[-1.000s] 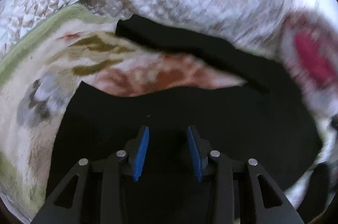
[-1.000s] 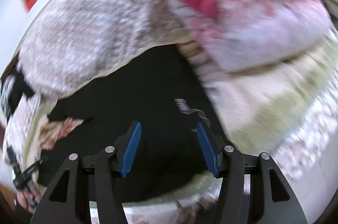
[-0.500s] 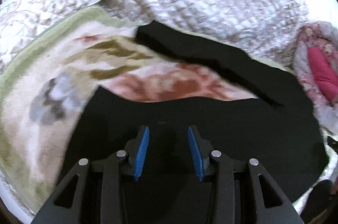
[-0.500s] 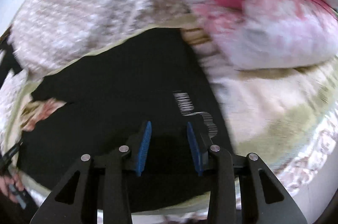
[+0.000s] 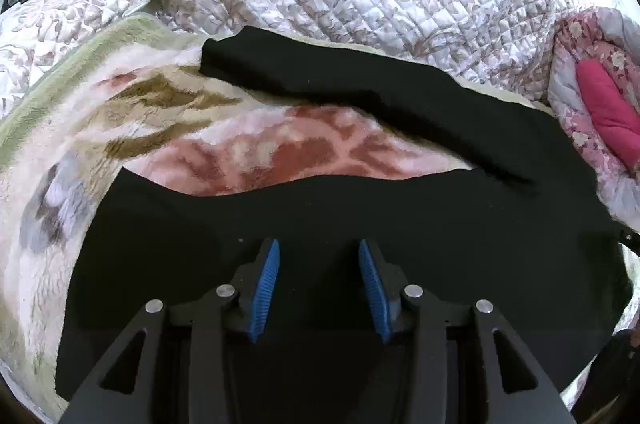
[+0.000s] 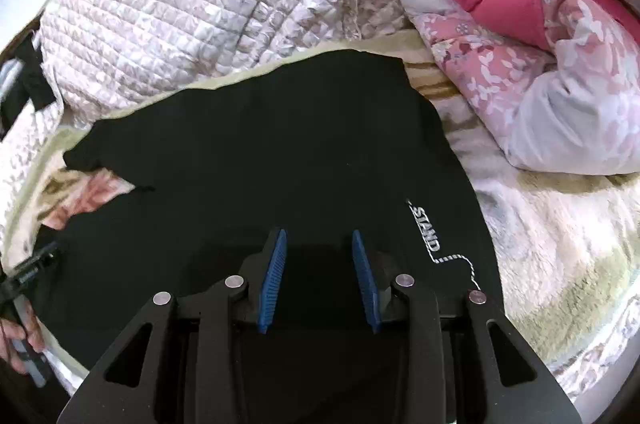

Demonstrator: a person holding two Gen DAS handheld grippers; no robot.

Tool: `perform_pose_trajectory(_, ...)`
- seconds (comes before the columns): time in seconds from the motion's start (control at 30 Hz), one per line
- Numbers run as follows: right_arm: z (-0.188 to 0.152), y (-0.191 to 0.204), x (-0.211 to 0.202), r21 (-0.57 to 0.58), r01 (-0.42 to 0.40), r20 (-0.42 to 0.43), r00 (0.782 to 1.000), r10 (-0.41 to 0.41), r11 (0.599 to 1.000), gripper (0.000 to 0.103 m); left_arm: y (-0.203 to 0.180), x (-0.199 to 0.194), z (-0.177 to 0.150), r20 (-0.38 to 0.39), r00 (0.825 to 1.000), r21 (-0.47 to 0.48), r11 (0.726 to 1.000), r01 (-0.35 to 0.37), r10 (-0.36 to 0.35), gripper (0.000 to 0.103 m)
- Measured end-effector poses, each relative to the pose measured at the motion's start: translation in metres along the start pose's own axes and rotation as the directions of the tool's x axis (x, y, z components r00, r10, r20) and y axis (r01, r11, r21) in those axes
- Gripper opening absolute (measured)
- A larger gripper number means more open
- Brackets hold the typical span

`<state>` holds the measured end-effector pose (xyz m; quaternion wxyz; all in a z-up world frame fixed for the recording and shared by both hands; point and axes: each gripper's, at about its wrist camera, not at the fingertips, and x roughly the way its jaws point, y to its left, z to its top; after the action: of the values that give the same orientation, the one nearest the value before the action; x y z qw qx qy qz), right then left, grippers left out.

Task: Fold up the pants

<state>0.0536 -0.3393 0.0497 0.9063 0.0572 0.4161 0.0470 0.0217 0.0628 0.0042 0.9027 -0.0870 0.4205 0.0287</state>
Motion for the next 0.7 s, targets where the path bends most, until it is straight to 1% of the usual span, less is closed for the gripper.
perform_pose_trajectory(0.1, 0.010, 0.000, 0.011, -0.011, 0.003, 0.006, 1.000, -0.002, 1.000, 0.034, -0.011, 0.000, 0.001, -0.003, 1.000, 0.036, 0.999, 0.013, -0.013, 0.045)
perform_pose_trajectory(0.17, 0.013, -0.007, 0.029, 0.009, 0.040, -0.045, 0.998, -0.039, 0.999, 0.034, -0.017, 0.006, 0.002, -0.014, 1.000, 0.057, 0.998, -0.001, 0.001, 0.046)
perform_pose_trajectory(0.27, 0.013, -0.007, 0.023, 0.036, 0.024, -0.033, 0.999, -0.023, 0.999, 0.034, -0.020, 0.004, 0.005, -0.021, 1.000, 0.055, 0.998, -0.017, 0.019, 0.045)
perform_pose_trajectory(0.37, 0.005, 0.006, 0.006, 0.005, -0.019, -0.022, 1.000, 0.019, 1.000, 0.036, -0.023, -0.010, 0.005, -0.012, 1.000, 0.048, 0.999, -0.006, 0.006, 0.045)
perform_pose_trajectory(0.43, -0.006, 0.021, -0.004, -0.034, -0.052, -0.018, 0.999, 0.052, 0.998, 0.036, -0.029, -0.020, 0.003, -0.003, 1.000, 0.048, 0.999, 0.005, -0.005, 0.045)
perform_pose_trajectory(0.5, -0.019, 0.040, -0.012, -0.079, -0.098, -0.033, 0.995, 0.096, 0.992, 0.036, -0.036, -0.030, -0.001, 0.001, 1.000, 0.050, 0.998, 0.025, -0.025, 0.045)
perform_pose_trajectory(0.6, -0.038, 0.064, -0.019, -0.135, -0.145, -0.052, 0.989, 0.139, 0.980, 0.036, -0.047, -0.041, -0.010, -0.001, 0.999, 0.069, 0.996, 0.050, -0.050, 0.045)
perform_pose_trajectory(0.7, -0.057, 0.087, -0.020, -0.214, -0.167, -0.077, 0.985, 0.153, 0.963, 0.036, -0.057, -0.049, -0.020, -0.005, 0.998, 0.095, 0.993, 0.068, -0.068, 0.045)
